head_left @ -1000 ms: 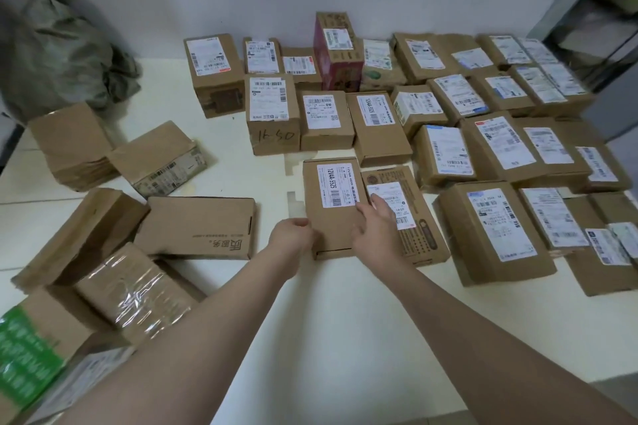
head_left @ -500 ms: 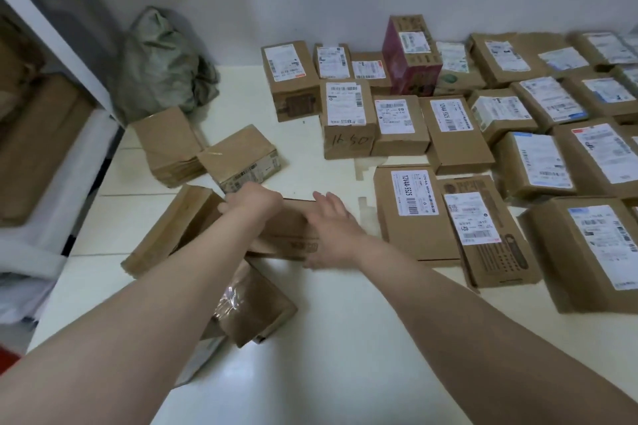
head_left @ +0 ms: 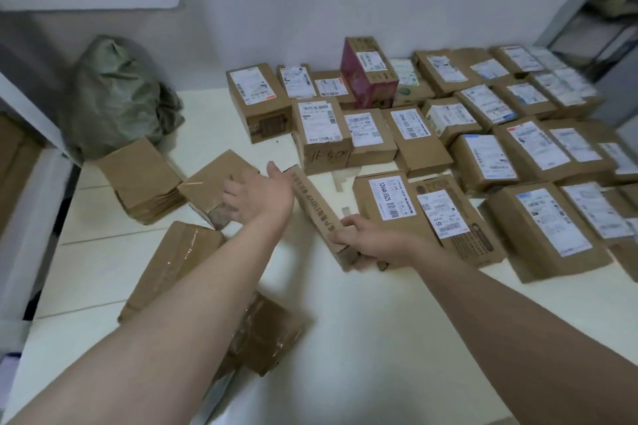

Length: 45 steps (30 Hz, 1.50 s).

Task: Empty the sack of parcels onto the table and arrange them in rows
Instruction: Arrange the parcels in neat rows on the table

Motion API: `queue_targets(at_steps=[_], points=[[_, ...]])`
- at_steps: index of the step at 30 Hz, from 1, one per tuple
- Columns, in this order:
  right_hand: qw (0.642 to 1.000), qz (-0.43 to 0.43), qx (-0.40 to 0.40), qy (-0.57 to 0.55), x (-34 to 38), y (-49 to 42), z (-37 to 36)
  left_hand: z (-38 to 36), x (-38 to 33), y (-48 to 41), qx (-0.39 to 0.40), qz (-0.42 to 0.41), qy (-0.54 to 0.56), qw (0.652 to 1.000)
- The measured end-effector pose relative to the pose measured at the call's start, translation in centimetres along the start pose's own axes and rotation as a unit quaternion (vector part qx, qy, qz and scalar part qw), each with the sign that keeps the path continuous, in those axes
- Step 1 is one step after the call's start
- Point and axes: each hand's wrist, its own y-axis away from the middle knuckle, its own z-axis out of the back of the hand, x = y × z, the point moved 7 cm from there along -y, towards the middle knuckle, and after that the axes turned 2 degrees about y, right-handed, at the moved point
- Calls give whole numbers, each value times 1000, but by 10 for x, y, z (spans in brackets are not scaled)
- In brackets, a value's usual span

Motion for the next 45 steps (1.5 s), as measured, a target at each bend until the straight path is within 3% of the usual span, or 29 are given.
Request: queue_targets(at_steps=[2, 5, 7, 9, 13, 15, 17, 20, 22, 27, 32, 34, 37, 40, 43, 45], points=[[992, 0, -7, -124, -7, -1, 3, -16, 4, -2, 55, 27, 51, 997], [969, 26, -59, -240, -6, -2, 8, -50, 7, 18, 245, -27, 64, 967], [960, 32, -84, -266, -6, -6, 4, -67, 11, 40, 336, -62, 42, 939], [966, 33, -121, -224, -5, -10, 2, -78, 13, 50, 362, -76, 34, 929], [980, 6, -167, -106, -9, -13, 6, -75, 16, 29, 294, -82, -18, 952], [982, -13, -187, 8, -9, -12, 10, -63, 17, 11, 237, -83, -50, 967], [957, -30, -237, 166, -6, -10, 18, -51, 15, -3, 197, -107, -69, 972], [874, -23, -314, 369, 7, -6, 24, -30, 0, -17, 98, -215, -131, 963], [865, 17, -350, 360, 15, -8, 25, -21, -4, -29, 39, -245, -166, 954], [904, 79, -288, 305, 31, -34, 12, -5, 18, -69, 1, -170, -209, 963], [927, 145, -227, 262, 59, -57, 1, 19, 37, -111, 53, -125, -214, 967], [924, 173, -239, 243, 73, -64, 2, 20, 34, -117, 76, -123, -170, 975], [880, 178, -371, 238, 97, -69, 23, 6, 20, -121, 135, -72, 15, 988], [814, 195, -481, 262, 121, -68, 43, -25, 9, -120, 205, 47, 241, 947], [804, 191, -473, 306, 131, -81, 56, -55, 0, -122, 221, 97, 302, 922], [811, 191, -453, 317, 129, -90, 61, -74, 2, -131, 209, 110, 298, 925]])
